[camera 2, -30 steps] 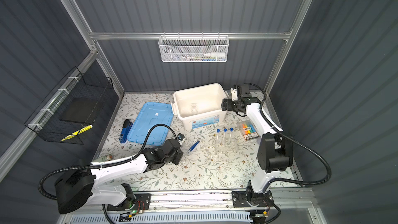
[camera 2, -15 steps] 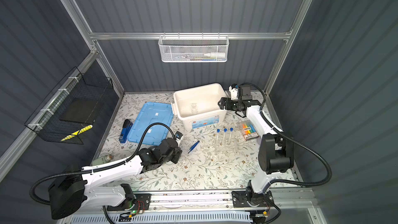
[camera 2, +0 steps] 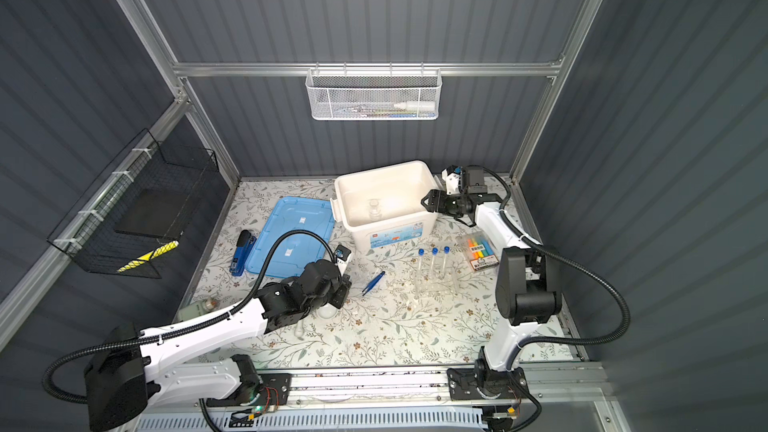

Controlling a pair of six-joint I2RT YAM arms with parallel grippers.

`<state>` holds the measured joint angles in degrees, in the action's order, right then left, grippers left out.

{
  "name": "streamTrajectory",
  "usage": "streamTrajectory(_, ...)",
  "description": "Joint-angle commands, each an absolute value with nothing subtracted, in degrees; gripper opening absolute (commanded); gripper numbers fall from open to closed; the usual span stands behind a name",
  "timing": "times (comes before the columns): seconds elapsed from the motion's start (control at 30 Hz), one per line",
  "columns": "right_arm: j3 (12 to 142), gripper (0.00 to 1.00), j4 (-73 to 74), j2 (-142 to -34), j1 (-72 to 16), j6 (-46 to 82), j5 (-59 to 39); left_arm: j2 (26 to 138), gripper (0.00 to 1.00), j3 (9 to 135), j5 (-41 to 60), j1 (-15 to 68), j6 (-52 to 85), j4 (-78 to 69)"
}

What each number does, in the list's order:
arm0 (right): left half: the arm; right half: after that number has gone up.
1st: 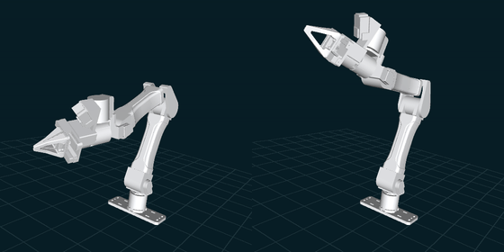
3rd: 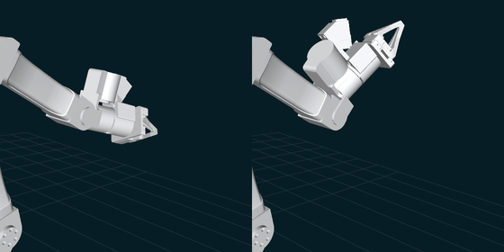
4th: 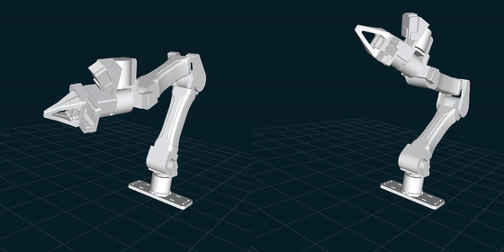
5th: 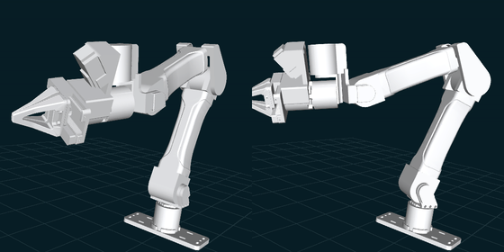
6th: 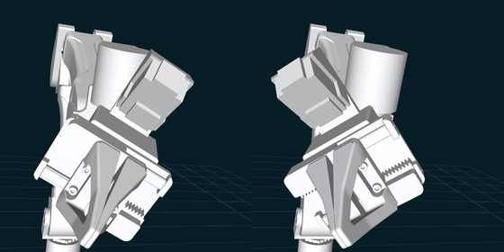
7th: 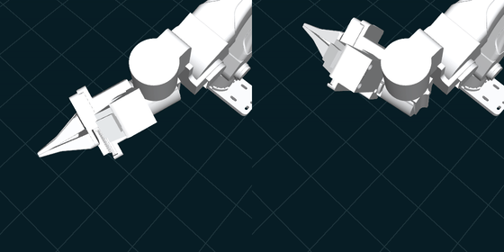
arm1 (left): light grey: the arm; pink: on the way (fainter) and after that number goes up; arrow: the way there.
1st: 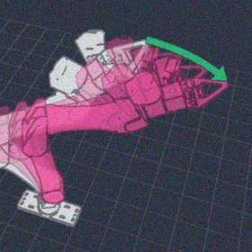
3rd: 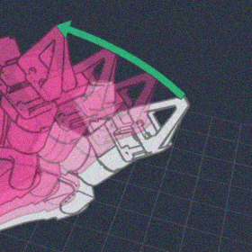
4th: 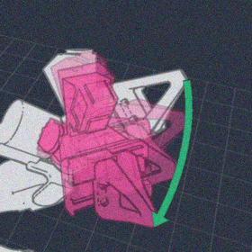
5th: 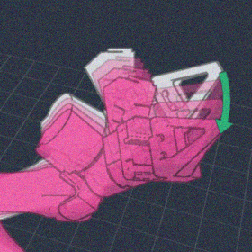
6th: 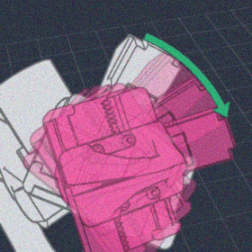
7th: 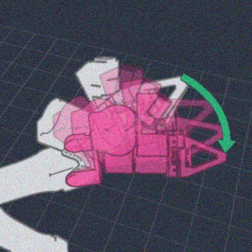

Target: Organize the chemistry lab equipment

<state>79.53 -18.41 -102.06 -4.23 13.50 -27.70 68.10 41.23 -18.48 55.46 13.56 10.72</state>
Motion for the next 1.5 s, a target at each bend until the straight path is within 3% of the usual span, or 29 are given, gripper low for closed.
streamTrajectory(0.0,80.7,0.73,-19.0,-102.9,-4.0,13.6,-30.8,66.6,0.06,43.6,-19.3,55.7,12.4,11.4)
streamTrajectory(0.27,80.7,0.58,-20.7,-102.6,-4.1,13.4,-32.8,66.5,0.06,45.6,-19.7,55.7,11.6,10.2)
streamTrajectory(0.57,78.2,0.51,-21.8,-99.5,-4.1,13.6,-36.2,67.0,0.06,48.9,-20.1,55.7,9.5,7.5)
streamTrajectory(1.17,72.1,0.45,-24.3,-95.2,-4.8,13.5,-39.2,78.7,0.07,64.9,-20.1,54.2,-0.2,7.1)
streamTrajectory(1.47,70.2,0.47,-22.9,-93.5,-4.8,14.0,-38.0,87.5,0.07,71.5,-10.0,45.7,-1.3,3.0)
